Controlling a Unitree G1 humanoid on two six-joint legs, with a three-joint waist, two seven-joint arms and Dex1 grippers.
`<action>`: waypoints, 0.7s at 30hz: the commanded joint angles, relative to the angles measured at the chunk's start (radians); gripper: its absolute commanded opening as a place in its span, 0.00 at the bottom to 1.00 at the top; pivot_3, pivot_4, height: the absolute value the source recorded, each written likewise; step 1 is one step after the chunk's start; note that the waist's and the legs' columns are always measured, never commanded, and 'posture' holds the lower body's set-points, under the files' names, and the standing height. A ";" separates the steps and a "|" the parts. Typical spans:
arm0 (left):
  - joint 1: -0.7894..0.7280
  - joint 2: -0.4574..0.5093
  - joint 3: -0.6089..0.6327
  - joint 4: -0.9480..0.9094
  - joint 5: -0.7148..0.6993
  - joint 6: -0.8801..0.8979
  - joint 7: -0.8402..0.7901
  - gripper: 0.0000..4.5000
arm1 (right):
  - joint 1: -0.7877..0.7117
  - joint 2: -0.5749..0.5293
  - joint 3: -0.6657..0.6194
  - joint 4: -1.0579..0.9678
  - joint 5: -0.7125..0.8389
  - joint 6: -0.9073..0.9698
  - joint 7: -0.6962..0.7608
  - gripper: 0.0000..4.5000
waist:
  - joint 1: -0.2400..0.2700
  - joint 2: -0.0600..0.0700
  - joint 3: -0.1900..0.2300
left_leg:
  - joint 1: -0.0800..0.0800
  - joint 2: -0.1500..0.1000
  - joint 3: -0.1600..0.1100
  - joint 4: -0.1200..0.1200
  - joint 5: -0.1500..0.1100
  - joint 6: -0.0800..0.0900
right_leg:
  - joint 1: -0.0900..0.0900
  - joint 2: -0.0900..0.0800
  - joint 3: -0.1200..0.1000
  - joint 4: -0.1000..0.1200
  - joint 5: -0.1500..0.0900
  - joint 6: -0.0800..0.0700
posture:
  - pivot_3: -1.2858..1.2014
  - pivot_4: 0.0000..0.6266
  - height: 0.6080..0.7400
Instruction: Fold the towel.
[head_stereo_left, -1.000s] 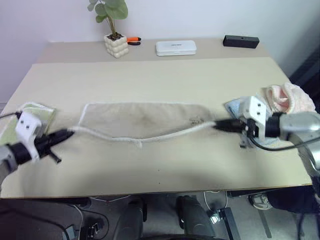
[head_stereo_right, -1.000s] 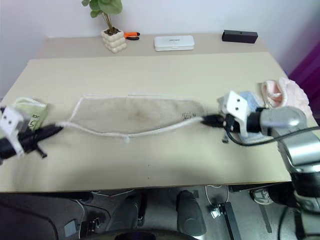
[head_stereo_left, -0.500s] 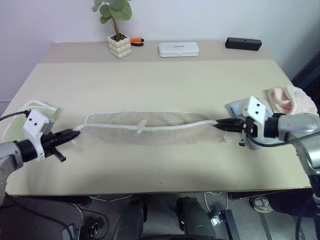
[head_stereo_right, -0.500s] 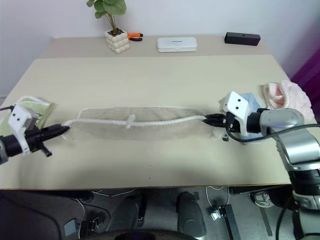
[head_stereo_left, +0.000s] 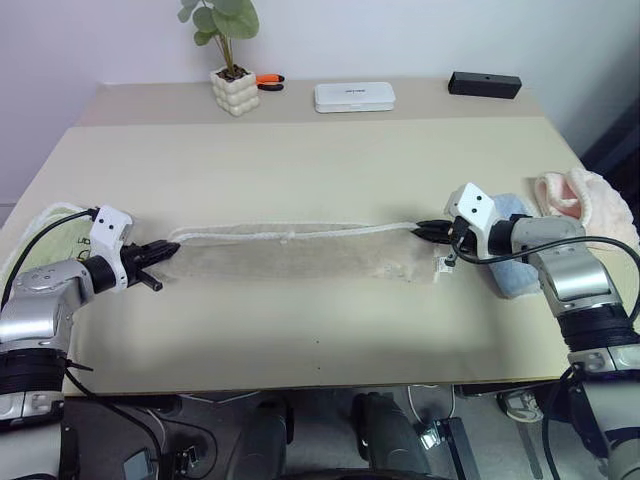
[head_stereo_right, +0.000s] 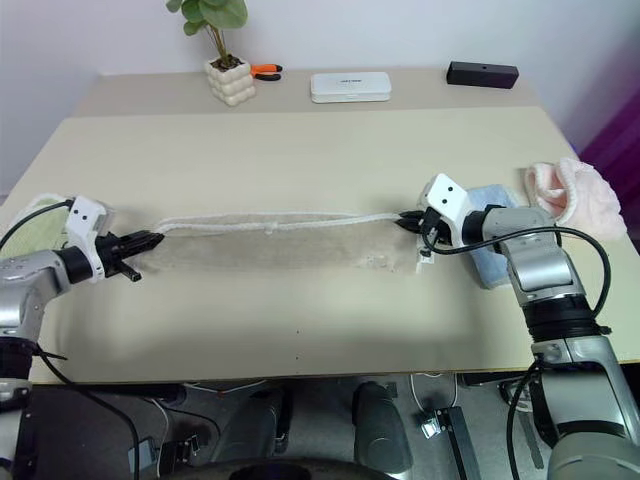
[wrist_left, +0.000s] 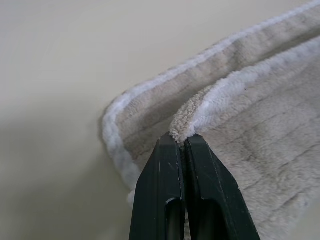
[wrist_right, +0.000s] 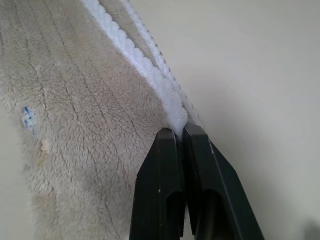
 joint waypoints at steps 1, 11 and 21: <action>-0.028 -0.010 0.015 0.018 0.011 -0.046 0.018 0.00 | -0.037 0.020 -0.016 0.022 -0.013 -0.036 -0.024 0.01 | 0.000 0.000 0.000 | 0.000 0.000 0.000 0.000 0.000 0.000 | 0.000 0.000 0.000 0.000 0.000 0.000 | 0.52 0.24 0.99; -0.033 -0.029 0.025 0.049 0.013 -0.063 0.041 0.00 | -0.063 0.036 -0.022 0.077 -0.033 -0.056 -0.043 0.01 | 0.000 0.000 0.000 | 0.000 0.000 0.000 0.000 0.000 0.000 | 0.000 0.000 0.000 0.000 0.000 0.000 | 0.52 0.24 0.99; -0.033 -0.043 0.112 0.033 -0.022 -0.041 0.151 0.99 | -0.008 -0.017 -0.060 -0.027 -0.044 -0.017 -0.087 0.75 | 0.000 0.000 0.000 | 0.000 0.000 0.000 0.000 0.000 0.000 | 0.000 0.000 0.000 0.001 0.000 0.000 | 0.52 0.24 0.99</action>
